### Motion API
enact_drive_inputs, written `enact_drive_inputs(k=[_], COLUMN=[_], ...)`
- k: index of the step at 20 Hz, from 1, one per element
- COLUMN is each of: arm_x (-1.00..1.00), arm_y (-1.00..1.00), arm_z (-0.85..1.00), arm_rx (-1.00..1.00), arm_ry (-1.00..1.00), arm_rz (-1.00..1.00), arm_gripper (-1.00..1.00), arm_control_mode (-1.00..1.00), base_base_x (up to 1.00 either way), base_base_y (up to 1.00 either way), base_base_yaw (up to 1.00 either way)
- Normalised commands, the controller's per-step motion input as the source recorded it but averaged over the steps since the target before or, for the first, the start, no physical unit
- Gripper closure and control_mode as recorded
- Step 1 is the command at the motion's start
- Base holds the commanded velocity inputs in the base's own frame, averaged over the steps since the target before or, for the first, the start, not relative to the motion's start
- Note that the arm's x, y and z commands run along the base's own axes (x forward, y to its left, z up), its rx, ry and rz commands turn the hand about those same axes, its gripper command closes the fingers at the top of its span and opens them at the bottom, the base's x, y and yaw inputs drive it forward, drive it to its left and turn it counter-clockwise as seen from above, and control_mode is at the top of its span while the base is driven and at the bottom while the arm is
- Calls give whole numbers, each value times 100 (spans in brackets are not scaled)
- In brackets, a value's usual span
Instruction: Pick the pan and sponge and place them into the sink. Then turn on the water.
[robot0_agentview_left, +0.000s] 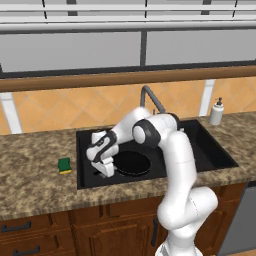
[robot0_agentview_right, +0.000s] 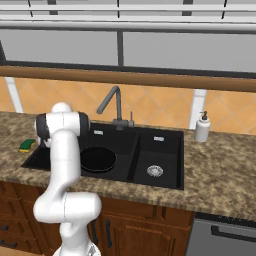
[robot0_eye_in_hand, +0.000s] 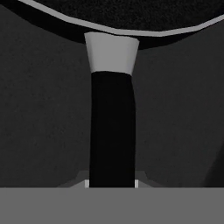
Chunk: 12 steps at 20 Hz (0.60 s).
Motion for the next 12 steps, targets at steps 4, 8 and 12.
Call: enact_drive_inputs(k=[4, 8, 12], arm_x=[26, 20, 19], arm_y=[16, 5, 0], arm_z=[-38, -22, -21], arm_rx=[-3, -1, 0], arm_ry=[0, 0, 0], arm_rz=[0, 0, 0], arm_gripper=[100, 100, 100], arm_control_mode=[-100, -100, -100], base_base_x=[0, 0, 0], base_base_y=[0, 0, 0], base_base_yaw=[0, 0, 0])
